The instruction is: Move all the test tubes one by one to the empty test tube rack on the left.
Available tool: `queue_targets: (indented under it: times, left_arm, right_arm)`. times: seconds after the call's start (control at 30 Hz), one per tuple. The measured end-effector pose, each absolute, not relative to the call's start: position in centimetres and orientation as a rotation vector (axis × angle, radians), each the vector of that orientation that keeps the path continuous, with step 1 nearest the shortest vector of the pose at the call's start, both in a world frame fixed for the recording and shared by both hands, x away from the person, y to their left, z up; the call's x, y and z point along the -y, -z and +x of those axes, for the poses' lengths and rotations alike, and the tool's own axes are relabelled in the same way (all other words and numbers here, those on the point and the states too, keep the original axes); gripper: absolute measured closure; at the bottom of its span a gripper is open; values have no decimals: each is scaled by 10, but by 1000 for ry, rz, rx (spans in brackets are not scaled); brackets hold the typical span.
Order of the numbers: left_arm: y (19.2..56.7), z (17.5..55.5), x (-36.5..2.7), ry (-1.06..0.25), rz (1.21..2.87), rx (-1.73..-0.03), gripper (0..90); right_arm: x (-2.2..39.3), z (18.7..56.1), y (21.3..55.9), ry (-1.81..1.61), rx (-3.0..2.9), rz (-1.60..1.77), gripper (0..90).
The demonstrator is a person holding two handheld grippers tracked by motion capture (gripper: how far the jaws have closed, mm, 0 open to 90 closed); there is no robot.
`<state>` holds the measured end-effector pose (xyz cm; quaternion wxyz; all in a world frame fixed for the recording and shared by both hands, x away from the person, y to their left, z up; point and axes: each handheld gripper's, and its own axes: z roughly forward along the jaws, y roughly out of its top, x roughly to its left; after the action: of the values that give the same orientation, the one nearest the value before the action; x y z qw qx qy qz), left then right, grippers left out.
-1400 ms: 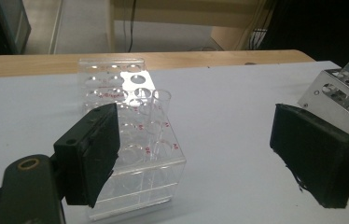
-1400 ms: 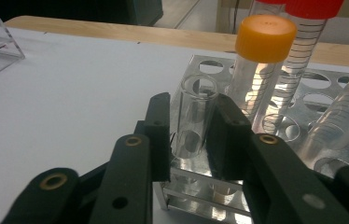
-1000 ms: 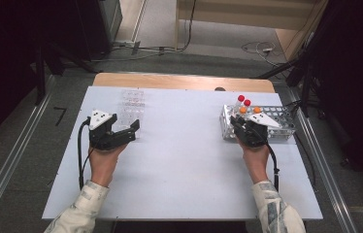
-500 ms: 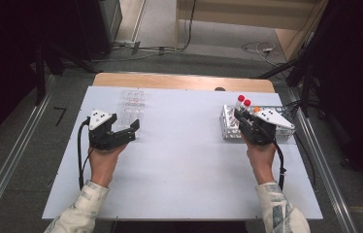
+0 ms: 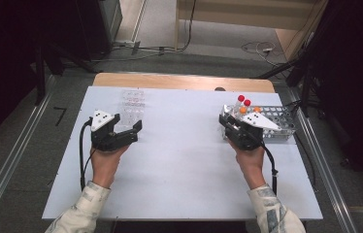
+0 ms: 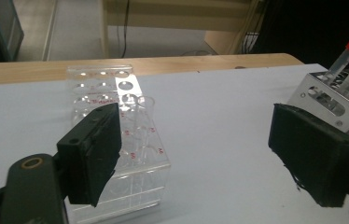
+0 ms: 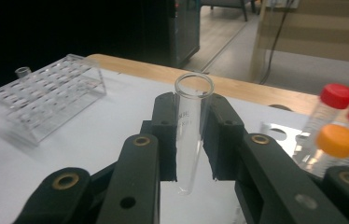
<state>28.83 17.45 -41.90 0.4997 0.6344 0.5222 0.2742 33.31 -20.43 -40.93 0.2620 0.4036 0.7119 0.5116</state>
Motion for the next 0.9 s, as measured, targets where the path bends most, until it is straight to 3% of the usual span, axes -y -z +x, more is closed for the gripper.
queue_targets:
  times: [0.9]
  left_arm:
    - [412, 275, -132, -581, 1600, -1130, 197]
  right_arm:
    - [132, 306, 439, -1393, -2198, 924, 727]
